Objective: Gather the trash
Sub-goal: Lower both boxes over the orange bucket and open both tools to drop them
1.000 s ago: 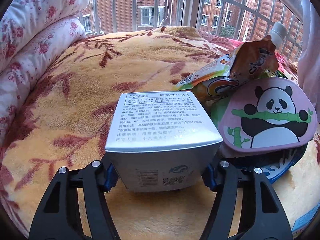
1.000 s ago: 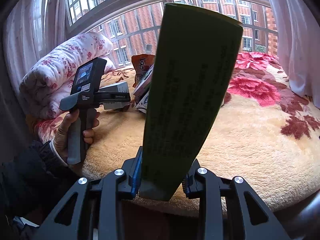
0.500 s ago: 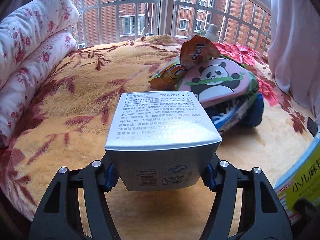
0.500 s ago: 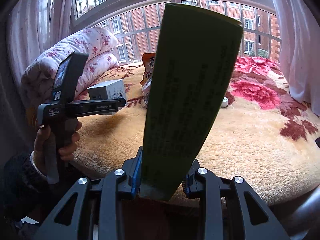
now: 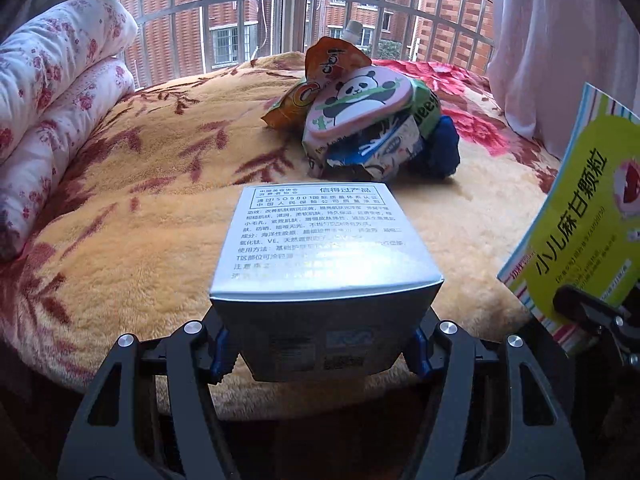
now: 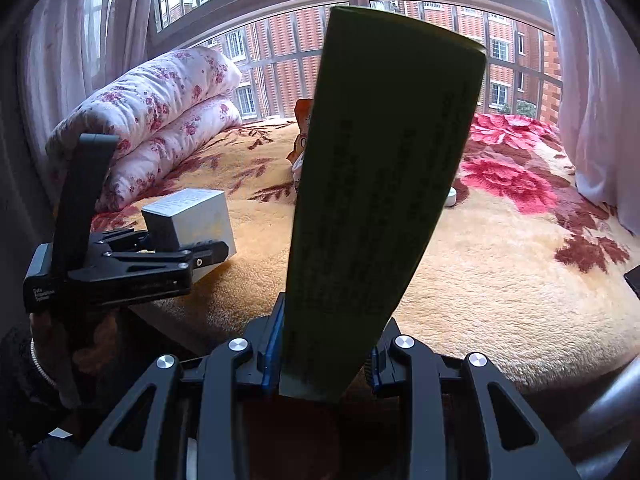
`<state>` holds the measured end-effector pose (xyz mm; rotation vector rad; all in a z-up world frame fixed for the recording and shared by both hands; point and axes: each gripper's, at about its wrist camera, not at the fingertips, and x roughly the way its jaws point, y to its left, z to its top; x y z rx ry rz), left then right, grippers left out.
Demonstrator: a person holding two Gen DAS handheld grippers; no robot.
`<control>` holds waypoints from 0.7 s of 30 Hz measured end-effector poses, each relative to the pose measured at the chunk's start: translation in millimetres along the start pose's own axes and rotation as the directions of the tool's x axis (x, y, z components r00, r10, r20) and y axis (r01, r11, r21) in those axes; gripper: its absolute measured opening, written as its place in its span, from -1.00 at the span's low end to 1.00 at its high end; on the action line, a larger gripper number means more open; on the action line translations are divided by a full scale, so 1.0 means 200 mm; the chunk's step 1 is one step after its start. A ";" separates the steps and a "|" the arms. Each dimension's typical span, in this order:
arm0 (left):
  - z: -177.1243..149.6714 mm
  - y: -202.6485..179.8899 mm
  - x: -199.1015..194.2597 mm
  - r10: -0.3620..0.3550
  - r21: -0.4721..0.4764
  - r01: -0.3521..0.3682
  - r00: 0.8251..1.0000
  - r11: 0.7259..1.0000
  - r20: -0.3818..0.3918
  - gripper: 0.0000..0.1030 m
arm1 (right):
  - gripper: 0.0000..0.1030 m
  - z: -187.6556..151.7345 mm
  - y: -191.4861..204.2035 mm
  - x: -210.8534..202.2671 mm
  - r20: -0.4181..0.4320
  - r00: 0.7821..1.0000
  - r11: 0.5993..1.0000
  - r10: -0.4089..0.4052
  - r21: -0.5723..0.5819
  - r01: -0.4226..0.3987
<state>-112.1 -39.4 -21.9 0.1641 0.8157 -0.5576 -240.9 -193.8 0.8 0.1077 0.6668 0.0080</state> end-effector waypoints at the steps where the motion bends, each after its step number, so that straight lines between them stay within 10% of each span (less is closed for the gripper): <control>1: -0.03 0.00 -0.01 -0.004 0.006 0.004 1.000 1.000 -0.009 0.23 | -0.37 -0.01 0.01 0.00 -0.002 1.000 1.000 0.002 -0.003 -0.002; 21: -0.51 -0.04 -0.07 -0.058 0.105 0.076 0.984 0.992 -0.168 0.22 | -0.37 -0.31 0.19 -0.08 -0.130 0.985 0.983 0.117 -0.125 -0.133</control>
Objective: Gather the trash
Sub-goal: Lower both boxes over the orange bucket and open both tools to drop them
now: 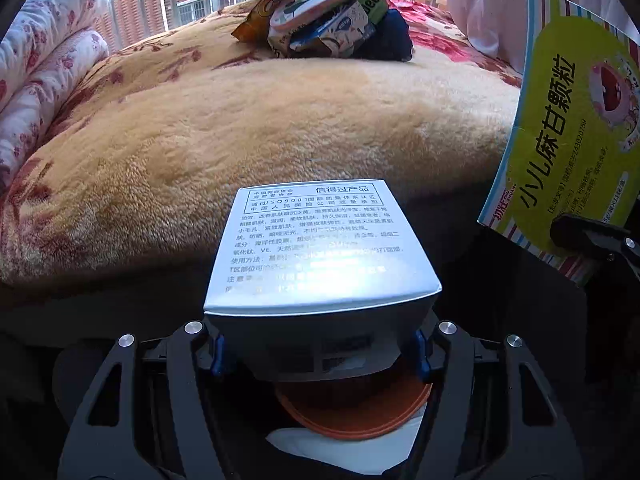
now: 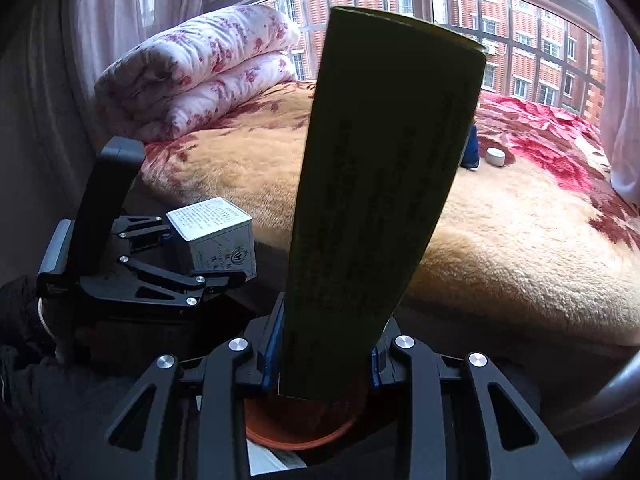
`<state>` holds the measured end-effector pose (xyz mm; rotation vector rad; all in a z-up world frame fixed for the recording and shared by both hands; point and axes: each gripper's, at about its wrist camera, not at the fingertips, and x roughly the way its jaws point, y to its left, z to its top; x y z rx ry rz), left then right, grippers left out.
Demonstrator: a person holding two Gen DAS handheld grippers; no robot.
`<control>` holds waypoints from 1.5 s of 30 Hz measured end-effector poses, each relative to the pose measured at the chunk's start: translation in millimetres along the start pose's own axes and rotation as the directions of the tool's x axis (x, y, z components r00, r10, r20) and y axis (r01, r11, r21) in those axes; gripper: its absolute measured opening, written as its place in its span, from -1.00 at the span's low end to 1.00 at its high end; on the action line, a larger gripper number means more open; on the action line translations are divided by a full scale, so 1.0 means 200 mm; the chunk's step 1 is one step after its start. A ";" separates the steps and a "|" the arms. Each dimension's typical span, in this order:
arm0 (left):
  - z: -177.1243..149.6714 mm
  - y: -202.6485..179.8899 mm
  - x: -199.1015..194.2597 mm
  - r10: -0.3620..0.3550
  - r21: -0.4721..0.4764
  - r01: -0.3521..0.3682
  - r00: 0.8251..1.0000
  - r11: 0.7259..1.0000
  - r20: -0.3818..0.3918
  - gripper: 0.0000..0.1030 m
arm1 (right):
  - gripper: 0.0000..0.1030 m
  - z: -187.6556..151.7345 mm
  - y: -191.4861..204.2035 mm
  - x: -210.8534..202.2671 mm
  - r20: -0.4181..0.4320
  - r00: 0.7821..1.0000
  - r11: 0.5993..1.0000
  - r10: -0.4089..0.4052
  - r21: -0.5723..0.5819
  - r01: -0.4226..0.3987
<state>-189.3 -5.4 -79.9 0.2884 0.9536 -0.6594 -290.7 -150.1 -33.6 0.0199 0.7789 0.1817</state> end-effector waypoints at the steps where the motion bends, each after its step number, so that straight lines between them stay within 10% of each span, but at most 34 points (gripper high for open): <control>1: -0.02 0.00 0.01 0.000 0.006 0.000 1.000 1.000 -0.011 0.22 | -0.37 -0.02 0.01 0.01 -0.014 1.000 1.000 0.005 -0.009 -0.005; 13: -0.21 -0.04 0.26 -0.035 0.025 0.042 0.978 0.999 -0.207 0.22 | -0.37 -0.20 0.10 0.20 -0.203 0.979 0.996 0.020 -0.082 -0.037; 35: -0.30 -0.02 0.65 -0.077 -0.043 0.065 0.870 0.997 -0.486 0.22 | -0.36 -0.35 0.06 0.59 -0.442 0.895 0.996 0.058 -0.040 -0.084; 37: -0.28 -0.03 0.67 -0.076 -0.042 0.063 0.858 0.997 -0.508 0.24 | -0.32 -0.33 0.06 0.64 -0.460 0.885 0.994 0.068 -0.040 -0.098; 39: -0.27 -0.02 0.71 -0.070 -0.039 0.058 0.837 0.998 -0.542 0.38 | 0.27 -0.34 0.04 0.67 -0.468 0.882 0.995 0.057 -0.046 -0.088; 45: -0.27 -0.03 0.77 -0.080 -0.049 0.063 0.806 0.997 -0.587 0.46 | 0.31 -0.34 -0.02 0.66 -0.460 0.887 0.997 0.047 -0.033 -0.070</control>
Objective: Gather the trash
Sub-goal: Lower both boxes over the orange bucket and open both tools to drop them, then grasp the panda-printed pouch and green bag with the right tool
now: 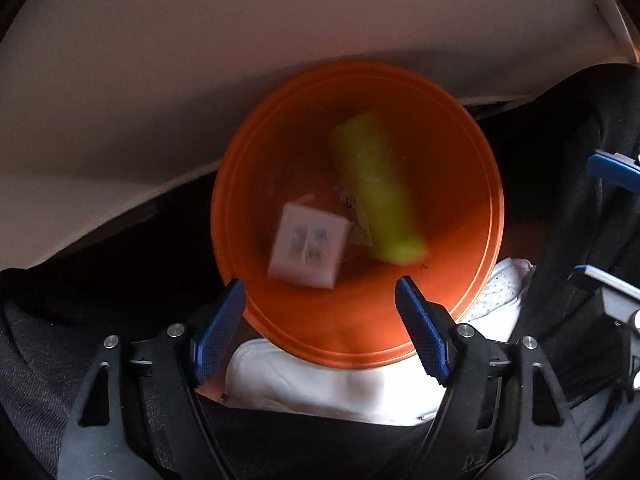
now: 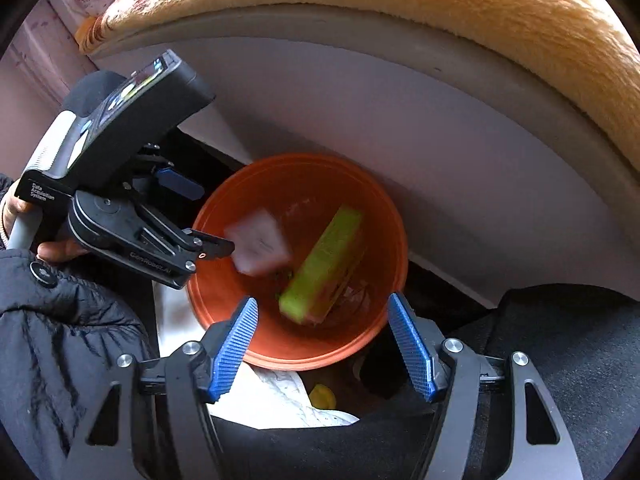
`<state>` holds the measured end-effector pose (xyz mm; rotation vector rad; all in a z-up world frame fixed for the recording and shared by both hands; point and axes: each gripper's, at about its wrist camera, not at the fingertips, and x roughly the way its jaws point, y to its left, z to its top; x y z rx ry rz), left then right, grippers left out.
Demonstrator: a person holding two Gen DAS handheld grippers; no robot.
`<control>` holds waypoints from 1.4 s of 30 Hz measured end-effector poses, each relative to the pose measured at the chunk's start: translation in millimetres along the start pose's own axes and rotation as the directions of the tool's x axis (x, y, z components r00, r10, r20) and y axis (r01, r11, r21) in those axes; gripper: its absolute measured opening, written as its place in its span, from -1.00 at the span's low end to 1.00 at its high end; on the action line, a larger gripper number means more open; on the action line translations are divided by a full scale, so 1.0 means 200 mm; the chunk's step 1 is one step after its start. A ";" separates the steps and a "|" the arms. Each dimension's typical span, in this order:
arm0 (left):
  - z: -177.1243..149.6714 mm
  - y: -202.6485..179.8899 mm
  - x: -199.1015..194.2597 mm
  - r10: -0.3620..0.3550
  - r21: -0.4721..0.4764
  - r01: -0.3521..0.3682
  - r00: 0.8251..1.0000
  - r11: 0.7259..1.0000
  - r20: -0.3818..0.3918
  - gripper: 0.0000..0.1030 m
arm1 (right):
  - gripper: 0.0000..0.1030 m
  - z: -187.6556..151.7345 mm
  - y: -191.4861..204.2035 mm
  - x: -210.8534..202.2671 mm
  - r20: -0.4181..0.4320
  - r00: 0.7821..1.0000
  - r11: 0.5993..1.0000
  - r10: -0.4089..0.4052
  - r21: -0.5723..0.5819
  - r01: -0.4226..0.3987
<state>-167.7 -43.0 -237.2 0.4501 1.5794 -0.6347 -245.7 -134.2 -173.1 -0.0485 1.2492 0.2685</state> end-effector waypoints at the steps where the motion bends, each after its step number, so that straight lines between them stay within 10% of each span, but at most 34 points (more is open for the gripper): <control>1: 0.00 0.00 0.00 -0.004 0.000 0.004 1.000 1.000 0.001 0.46 | 0.31 -0.01 -0.01 -0.01 0.002 1.000 1.000 0.001 0.004 -0.001; 14: -0.11 0.04 -0.47 -0.068 0.103 0.044 0.966 0.994 0.248 0.46 | 0.31 0.05 -0.10 -0.42 0.216 0.976 1.000 0.010 0.014 -0.013; 24: -0.18 0.03 -0.87 -0.081 0.112 0.028 0.860 0.993 0.503 0.50 | 0.31 0.38 -0.29 -0.84 0.483 0.875 0.993 -0.022 0.110 -0.035; 33: -0.12 0.09 -1.06 -0.085 0.081 0.044 0.779 0.996 0.621 0.60 | 0.77 0.84 -0.33 -1.02 0.582 0.801 0.982 -0.139 -0.021 0.186; 42: 0.04 0.12 -1.15 -0.114 0.081 0.080 0.752 0.993 0.650 0.60 | 0.83 1.21 -0.46 -0.81 0.525 0.835 0.916 -0.166 -0.232 0.328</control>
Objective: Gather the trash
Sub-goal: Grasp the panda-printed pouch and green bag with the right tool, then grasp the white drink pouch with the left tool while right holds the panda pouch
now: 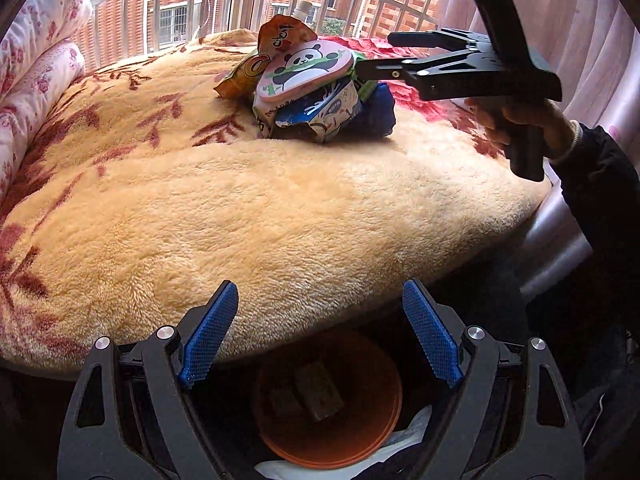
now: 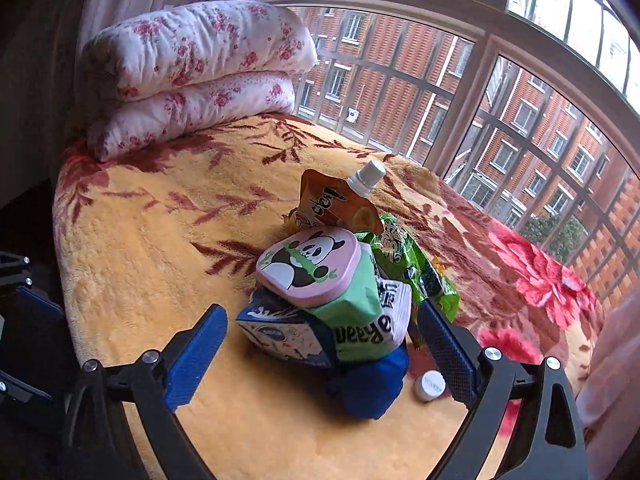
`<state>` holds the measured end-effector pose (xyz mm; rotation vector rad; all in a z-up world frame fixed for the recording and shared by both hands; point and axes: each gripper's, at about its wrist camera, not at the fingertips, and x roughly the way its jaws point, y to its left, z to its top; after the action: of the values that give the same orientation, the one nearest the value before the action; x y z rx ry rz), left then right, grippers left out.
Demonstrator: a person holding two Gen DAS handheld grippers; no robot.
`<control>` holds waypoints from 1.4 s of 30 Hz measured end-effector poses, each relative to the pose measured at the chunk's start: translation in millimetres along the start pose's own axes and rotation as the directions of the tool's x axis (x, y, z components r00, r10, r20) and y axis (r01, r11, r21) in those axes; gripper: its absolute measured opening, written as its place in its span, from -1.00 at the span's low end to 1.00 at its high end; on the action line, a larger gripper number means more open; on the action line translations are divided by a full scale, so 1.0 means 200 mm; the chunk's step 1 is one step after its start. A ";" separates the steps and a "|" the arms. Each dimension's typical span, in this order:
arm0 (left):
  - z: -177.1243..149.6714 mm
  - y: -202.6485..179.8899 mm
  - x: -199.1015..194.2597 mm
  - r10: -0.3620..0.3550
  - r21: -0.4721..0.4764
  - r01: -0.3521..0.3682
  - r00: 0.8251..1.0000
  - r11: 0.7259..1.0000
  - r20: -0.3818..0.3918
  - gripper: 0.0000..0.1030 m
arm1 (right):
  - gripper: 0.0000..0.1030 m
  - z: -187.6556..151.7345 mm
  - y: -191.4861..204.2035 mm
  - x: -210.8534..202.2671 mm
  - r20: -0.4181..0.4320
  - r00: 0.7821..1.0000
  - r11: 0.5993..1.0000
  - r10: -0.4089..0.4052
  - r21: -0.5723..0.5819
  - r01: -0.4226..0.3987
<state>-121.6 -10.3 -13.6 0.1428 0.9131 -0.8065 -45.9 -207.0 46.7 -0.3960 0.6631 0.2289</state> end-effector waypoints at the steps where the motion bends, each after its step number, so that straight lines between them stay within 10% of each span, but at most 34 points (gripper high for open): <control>1: 0.01 0.01 0.01 0.003 0.000 -0.003 1.000 1.000 -0.001 0.60 | 0.83 0.01 0.00 0.04 -0.011 1.000 0.999 -0.006 -0.034 0.006; 12: 0.05 0.11 0.07 0.024 -0.055 -0.024 1.000 0.998 -0.011 0.60 | 0.43 0.09 0.00 0.34 -0.105 0.993 0.970 0.051 -0.231 -0.074; 20: 0.03 0.13 0.10 0.014 -0.074 -0.016 1.000 0.997 -0.026 0.60 | 0.10 0.14 -0.05 0.29 -0.049 0.993 0.985 0.103 -0.134 -0.109; 31: 0.04 0.09 0.09 0.008 -0.075 -0.009 1.000 0.997 -0.005 0.60 | -0.15 0.08 -0.07 -0.07 0.110 0.991 0.997 0.078 -0.019 -0.076; 42: 0.24 0.09 0.12 0.031 -0.042 -0.028 0.998 0.999 0.061 0.60 | -0.14 -0.17 -0.14 -0.61 0.213 0.966 0.956 -0.145 0.281 0.082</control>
<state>-70.2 -32.1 -4.5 0.0954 0.8673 -0.7608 -149.3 -257.3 107.6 -0.1404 0.4313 0.0700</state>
